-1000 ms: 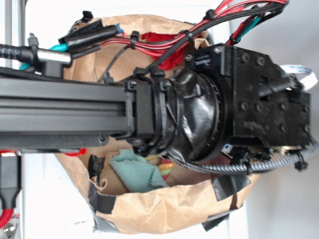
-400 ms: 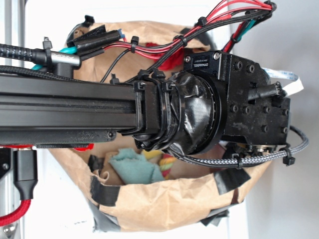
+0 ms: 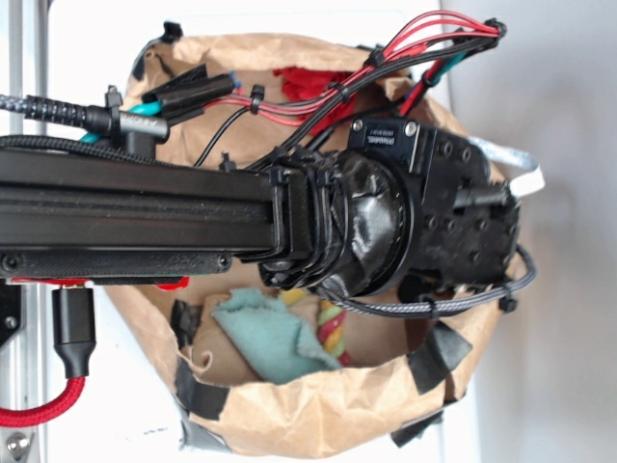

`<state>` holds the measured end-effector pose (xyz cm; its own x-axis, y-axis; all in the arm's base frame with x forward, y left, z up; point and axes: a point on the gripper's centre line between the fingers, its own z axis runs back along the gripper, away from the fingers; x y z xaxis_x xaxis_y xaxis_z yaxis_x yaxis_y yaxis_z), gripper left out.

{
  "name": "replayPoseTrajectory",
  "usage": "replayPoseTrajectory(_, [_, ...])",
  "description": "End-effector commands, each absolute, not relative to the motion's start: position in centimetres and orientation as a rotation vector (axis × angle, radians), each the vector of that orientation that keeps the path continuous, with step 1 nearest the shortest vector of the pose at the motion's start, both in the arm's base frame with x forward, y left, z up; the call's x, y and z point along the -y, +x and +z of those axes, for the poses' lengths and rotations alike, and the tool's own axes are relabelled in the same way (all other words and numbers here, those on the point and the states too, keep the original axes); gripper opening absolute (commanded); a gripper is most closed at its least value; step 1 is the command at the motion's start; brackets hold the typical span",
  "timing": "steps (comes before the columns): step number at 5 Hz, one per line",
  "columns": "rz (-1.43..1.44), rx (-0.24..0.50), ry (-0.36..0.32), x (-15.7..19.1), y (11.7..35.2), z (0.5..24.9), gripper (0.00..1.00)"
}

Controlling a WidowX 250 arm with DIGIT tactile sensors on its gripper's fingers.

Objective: Grab the multicolored rope.

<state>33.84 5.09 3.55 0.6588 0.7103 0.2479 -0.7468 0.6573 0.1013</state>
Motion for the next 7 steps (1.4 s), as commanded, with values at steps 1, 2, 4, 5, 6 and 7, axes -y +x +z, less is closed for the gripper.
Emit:
replayPoseTrajectory(1, [0.808,0.216,0.207,-5.7,32.9,4.6,1.00])
replayPoseTrajectory(2, [0.803,0.215,0.195,-5.7,32.8,5.0,1.00])
replayPoseTrajectory(4, [0.832,0.211,0.182,-5.7,33.5,5.4,0.00])
replayPoseTrajectory(5, [0.834,0.189,0.148,-5.6,33.3,6.3,0.00])
replayPoseTrajectory(6, [0.836,0.195,0.094,-5.4,32.9,8.1,0.00])
replayPoseTrajectory(7, [0.814,0.202,0.029,-5.0,32.0,10.5,0.00])
